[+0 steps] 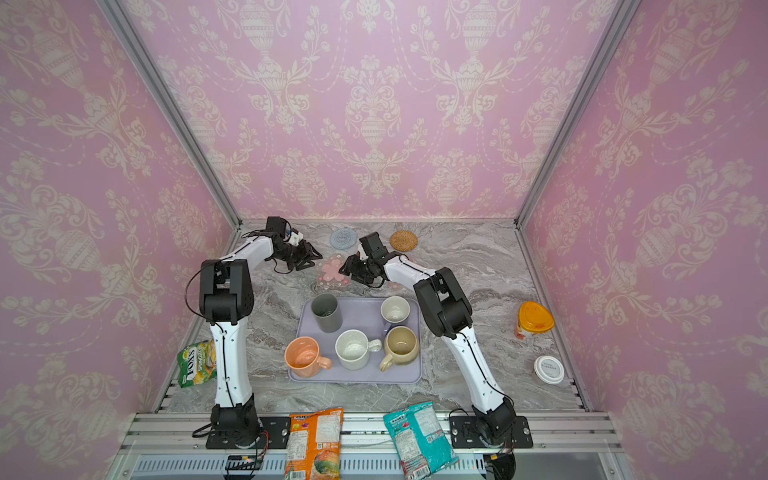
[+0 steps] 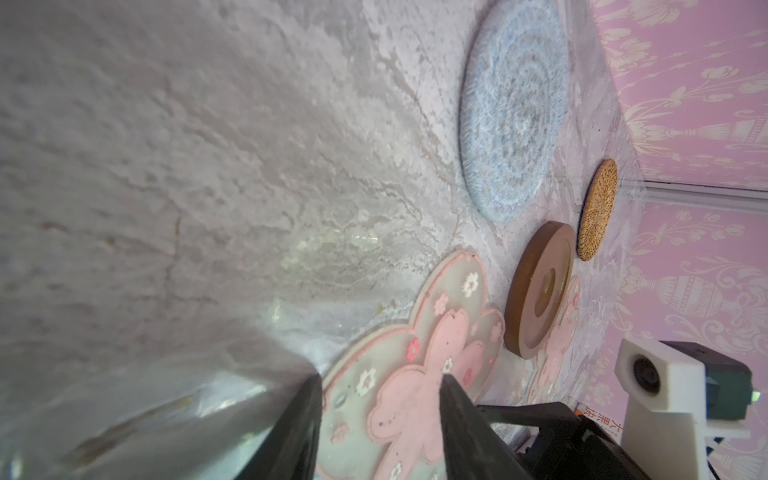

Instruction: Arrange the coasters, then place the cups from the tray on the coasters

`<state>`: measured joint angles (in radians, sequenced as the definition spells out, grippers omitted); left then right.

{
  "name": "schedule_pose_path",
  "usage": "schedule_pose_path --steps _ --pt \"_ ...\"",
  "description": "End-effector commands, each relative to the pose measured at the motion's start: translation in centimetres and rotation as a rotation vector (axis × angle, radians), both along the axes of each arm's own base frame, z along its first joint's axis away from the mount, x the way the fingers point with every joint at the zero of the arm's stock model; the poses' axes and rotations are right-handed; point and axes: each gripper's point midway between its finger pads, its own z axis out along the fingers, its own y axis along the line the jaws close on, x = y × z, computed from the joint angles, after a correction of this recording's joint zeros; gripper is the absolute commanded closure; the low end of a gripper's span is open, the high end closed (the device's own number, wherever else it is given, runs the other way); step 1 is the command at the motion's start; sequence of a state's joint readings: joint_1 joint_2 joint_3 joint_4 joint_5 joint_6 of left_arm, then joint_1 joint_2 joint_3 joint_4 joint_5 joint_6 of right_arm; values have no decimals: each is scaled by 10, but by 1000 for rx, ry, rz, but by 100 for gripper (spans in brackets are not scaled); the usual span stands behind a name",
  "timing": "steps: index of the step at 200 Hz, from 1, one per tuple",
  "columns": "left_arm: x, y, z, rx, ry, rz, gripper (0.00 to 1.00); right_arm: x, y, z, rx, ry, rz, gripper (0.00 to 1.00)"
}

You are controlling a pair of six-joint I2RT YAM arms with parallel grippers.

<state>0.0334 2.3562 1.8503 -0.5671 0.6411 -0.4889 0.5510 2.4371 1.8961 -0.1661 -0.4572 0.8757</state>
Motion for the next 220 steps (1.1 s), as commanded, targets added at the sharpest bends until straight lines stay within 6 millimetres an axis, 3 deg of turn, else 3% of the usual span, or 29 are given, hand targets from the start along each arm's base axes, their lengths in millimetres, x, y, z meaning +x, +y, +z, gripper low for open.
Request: schedule_pose_path --steps 1,138,173,220 --pt "-13 5 -30 14 109 46 51 -2 -2 -29 -43 34 0 43" --pt "-12 11 -23 27 83 56 51 1 -4 -27 -67 27 7 42" --pt "-8 24 5 75 19 85 50 2 -16 -11 -92 -8 8 42" --pt "-13 40 59 92 -83 141 48 11 -34 39 -74 -117 -4 41"
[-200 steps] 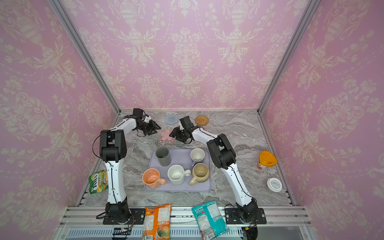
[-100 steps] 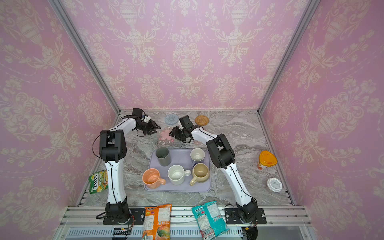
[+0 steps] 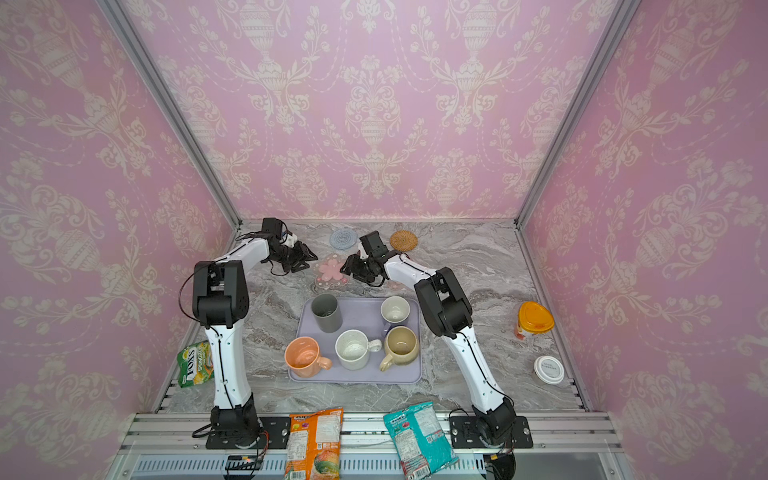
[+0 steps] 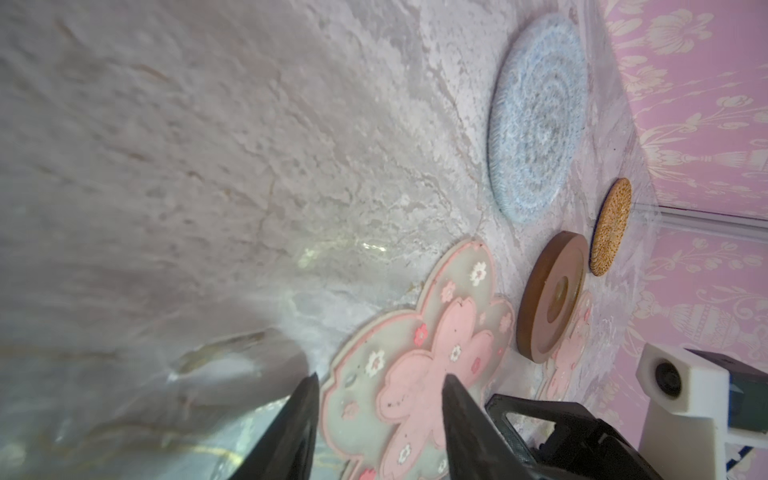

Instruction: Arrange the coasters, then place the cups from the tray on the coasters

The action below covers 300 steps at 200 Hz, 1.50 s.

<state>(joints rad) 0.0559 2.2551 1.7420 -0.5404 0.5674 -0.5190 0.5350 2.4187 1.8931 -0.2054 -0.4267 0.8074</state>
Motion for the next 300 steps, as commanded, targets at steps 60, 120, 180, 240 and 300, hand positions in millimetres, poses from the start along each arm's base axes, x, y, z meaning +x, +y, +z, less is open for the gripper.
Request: schedule_pose_path --steps 60,120,180,240,300 --pt "-46 25 53 63 -47 74 48 -15 -51 84 -37 -163 -10 41" --pt "-76 18 21 30 -3 80 50 -67 -117 131 -218 -277 2 40" --pt "-87 14 10 42 25 56 50 -127 -221 127 -381 -259 -135 39" --pt "-68 -7 -9 4 14 53 50 -141 -249 130 -406 -265 -184 38" --pt "-51 -29 -19 7 21 16 51 -141 -248 121 -401 -250 -187 38"
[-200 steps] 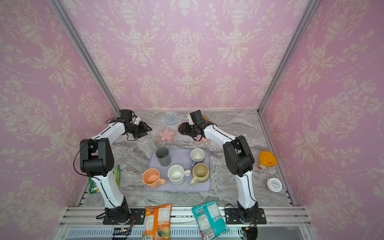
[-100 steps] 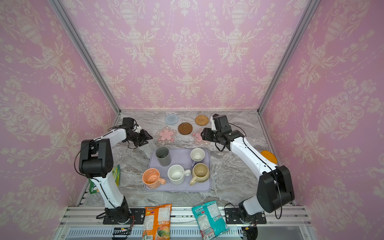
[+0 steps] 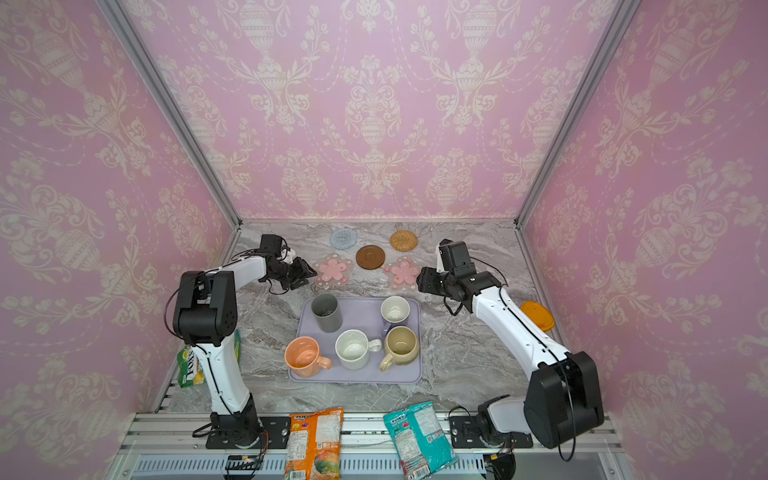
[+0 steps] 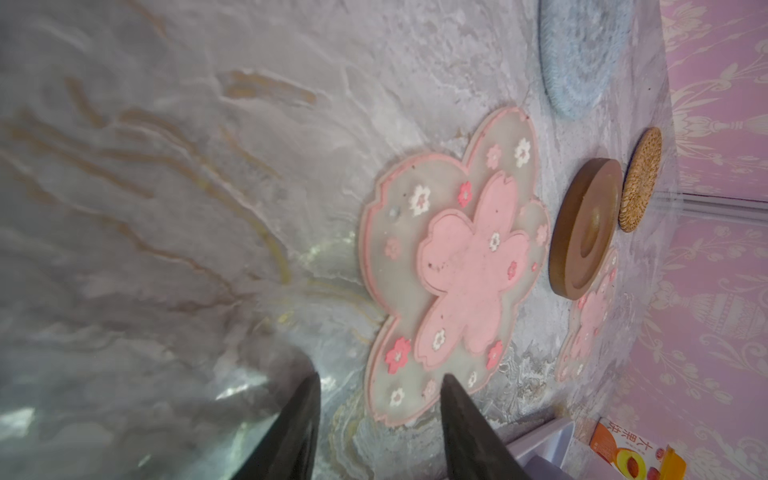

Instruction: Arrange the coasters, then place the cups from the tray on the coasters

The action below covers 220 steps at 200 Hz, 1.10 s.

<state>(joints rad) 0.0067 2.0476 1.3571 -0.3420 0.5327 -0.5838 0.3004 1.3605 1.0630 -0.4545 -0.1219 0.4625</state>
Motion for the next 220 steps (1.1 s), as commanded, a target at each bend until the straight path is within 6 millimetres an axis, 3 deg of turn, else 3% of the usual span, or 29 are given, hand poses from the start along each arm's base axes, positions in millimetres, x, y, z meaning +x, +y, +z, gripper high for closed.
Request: schedule_pose_path --steps 1,98,175,220 --pt "9 -9 -7 0 10 0 51 -3 -5 -6 -22 4 0 38" --pt "14 -32 -24 -6 43 -29 51 -6 -8 -20 -21 41 -9 37" --pt "16 -20 -5 91 27 -66 50 -10 -13 -26 -28 57 -13 37" --pt "18 -20 -7 90 44 -69 50 -9 -9 -32 -1 73 -20 37"
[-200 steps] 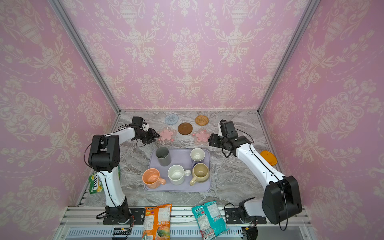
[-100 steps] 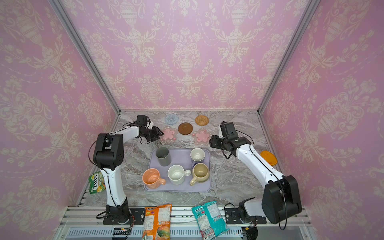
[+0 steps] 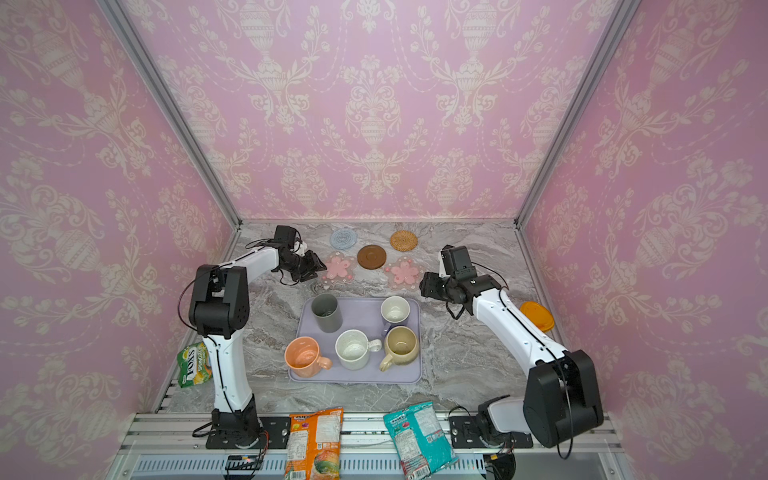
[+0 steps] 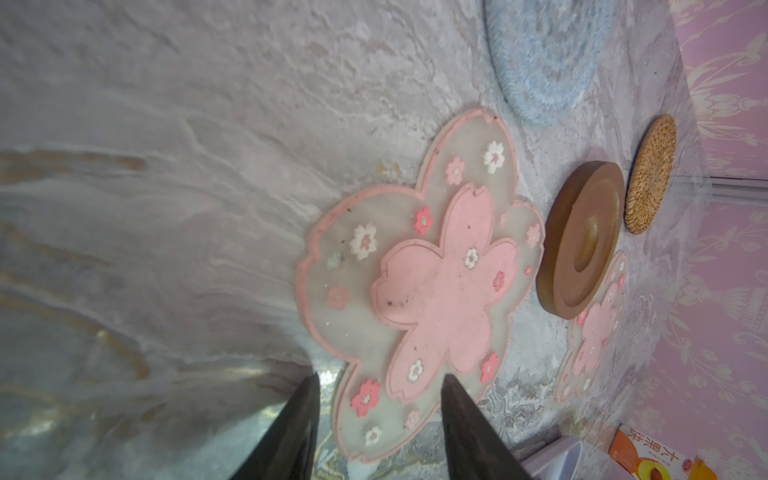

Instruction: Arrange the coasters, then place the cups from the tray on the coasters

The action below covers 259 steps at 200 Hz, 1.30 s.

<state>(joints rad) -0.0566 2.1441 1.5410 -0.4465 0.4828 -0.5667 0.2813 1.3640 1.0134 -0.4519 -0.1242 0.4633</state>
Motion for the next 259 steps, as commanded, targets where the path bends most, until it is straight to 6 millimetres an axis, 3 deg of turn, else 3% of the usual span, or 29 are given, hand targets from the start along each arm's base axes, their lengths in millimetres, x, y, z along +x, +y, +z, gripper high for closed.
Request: schedule_pose_path --steps 1,31,59,99,103,116,172,209,259 --pt "-6 3 -9 40 36 -13 50 -3 0 -11 13 24 -3 37" --pt "-8 4 -5 46 28 -13 50 6 13 -12 73 29 10 37" --pt "-5 -5 20 73 -22 -67 50 23 21 -14 91 32 13 38" --pt "6 -35 63 92 -105 -187 50 48 33 -33 81 86 35 40" --pt "7 -39 67 91 -113 -199 50 58 36 -22 89 59 37 41" --pt "11 -53 73 85 -126 -235 50 66 39 -25 92 60 38 41" --pt "30 -112 62 73 -131 -352 55 93 53 -36 105 83 69 42" --pt "41 -156 56 53 -151 -423 67 105 59 -39 104 78 87 45" --pt "51 -184 30 43 -113 -425 80 113 62 -45 110 85 93 46"
